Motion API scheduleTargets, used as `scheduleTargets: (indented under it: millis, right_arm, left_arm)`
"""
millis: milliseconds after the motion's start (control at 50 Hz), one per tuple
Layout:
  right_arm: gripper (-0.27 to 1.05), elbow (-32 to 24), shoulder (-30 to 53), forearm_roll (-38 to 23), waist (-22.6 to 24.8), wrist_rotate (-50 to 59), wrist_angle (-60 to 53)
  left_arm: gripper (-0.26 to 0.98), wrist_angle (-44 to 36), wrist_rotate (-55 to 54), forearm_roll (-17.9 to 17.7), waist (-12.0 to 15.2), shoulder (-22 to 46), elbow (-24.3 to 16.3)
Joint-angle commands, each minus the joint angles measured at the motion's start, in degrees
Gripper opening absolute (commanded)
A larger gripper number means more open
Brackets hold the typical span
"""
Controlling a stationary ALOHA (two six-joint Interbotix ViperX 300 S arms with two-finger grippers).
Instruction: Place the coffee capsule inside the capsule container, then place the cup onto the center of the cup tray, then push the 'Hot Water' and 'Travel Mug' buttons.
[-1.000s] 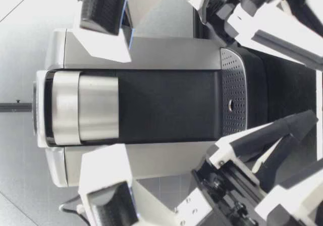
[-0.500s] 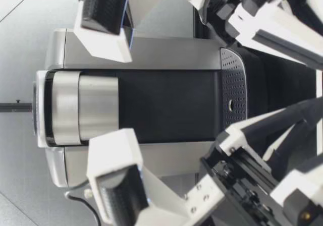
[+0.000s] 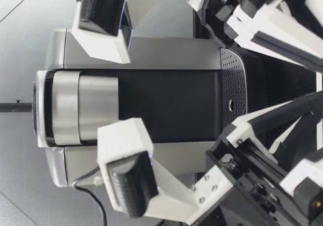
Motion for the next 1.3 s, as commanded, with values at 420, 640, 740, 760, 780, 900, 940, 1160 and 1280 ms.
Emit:
scheduleTargets:
  millis: [420,640,740,760,780,900,940,1160,1280]
  right_arm:
    - [0.1,2.5,-9.6,0.4,-0.5,1.1,-3.1]
    - [0.1,9.3,-19.6,4.3,-6.6,3.8,-18.7]
    - [0.1,11.8,-21.9,5.6,-10.5,5.7,-25.9]
    - [0.1,12.1,-22.0,5.7,-11.3,6.1,-27.0]
    - [0.1,12.3,-22.1,5.7,-12.1,6.3,-27.8]
    - [0.1,12.2,-22.0,5.7,-16.1,7.6,-30.4]
    - [0.1,11.8,-21.6,5.7,-17.2,7.6,-30.8]
    - [0.1,9.5,-19.7,5.7,-20.9,7.4,-32.0]
    - [0.1,7.7,-18.5,5.6,-22.0,7.3,-32.9]
  left_arm:
    - [0.5,-0.2,-0.5,-0.4,-0.2,-3.6,-0.4]
    - [0.5,0.5,-4.1,-0.4,-0.2,-4.3,-0.4]
    - [0.5,1.1,-5.3,-0.4,-0.2,-4.5,-0.4]
    - [0.5,1.2,-5.4,-0.4,-0.2,-4.6,-0.4]
    - [0.5,1.2,-5.6,-0.4,-0.2,-4.7,-0.4]
    - [0.5,1.3,-6.4,-0.4,-0.2,-5.2,-0.4]
    - [0.5,1.1,-6.6,-0.4,-0.2,-5.4,-0.1]
    - [0.5,-0.8,-7.0,-0.4,-0.1,-7.8,2.5]
    - [0.5,-1.8,-7.0,-0.4,-0.2,-8.7,3.2]
